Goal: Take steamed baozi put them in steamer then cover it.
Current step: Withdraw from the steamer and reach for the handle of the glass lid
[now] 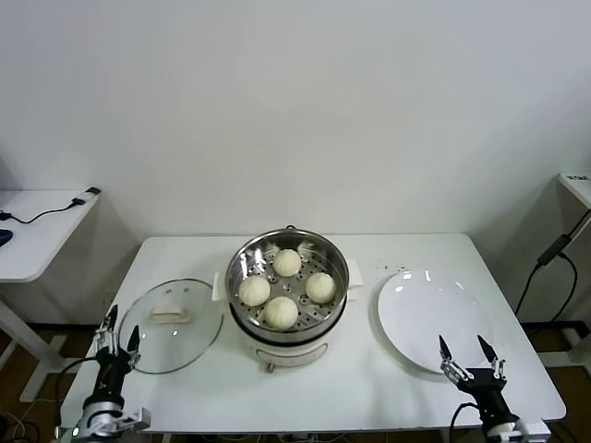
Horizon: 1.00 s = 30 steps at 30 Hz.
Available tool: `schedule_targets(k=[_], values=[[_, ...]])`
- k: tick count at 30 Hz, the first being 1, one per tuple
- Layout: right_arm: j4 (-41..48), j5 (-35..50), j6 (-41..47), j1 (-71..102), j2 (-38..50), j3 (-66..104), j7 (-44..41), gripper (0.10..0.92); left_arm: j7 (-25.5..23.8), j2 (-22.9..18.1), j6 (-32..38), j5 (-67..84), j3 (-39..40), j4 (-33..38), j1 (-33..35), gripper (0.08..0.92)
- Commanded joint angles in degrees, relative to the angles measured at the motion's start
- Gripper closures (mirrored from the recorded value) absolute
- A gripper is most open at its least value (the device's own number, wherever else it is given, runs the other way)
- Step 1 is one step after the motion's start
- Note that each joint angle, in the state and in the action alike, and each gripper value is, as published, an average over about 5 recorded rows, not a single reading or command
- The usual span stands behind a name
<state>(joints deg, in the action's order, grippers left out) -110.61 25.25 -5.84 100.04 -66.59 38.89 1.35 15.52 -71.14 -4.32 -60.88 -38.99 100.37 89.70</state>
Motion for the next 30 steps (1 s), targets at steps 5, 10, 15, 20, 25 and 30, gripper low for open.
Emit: schedule_targets(k=[5, 10, 15, 20, 25, 30], values=[[-3.7, -2.6, 0.7, 3.4, -3.9, 2.8, 1.1, 0.203, 4.1, -0.1, 0.2, -13.8, 3.3, -13.0, -7.6, 0.177], [-4.9, -2.6, 0.7, 4.5, -4.4, 4.0, 1.1, 0.203, 4.6, -0.9, 1.3, -11.8, 5.9, -16.0, -10.9, 0.177], [-4.9, -2.5, 0.4, 5.4, -4.9, 5.2, 1.1, 0.203, 6.0, -1.6, 2.4, -11.8, 6.8, -20.9, -14.9, 0.177], [-4.9, -2.5, -0.1, 6.3, -5.6, 5.8, 1.0, 0.203, 6.1, -1.4, 2.2, -11.8, 7.5, -23.3, -17.9, 0.177], [-4.8, -2.7, -0.5, 6.6, -6.4, 5.8, 0.9, 0.203, 6.1, -1.2, 1.6, -11.7, 8.0, -24.2, -20.2, 0.177], [-4.6, -3.1, -0.7, 6.8, -6.8, 5.6, 0.8, 0.203, 6.0, -0.8, 1.2, -11.7, 8.2, -25.0, -21.7, 0.185]])
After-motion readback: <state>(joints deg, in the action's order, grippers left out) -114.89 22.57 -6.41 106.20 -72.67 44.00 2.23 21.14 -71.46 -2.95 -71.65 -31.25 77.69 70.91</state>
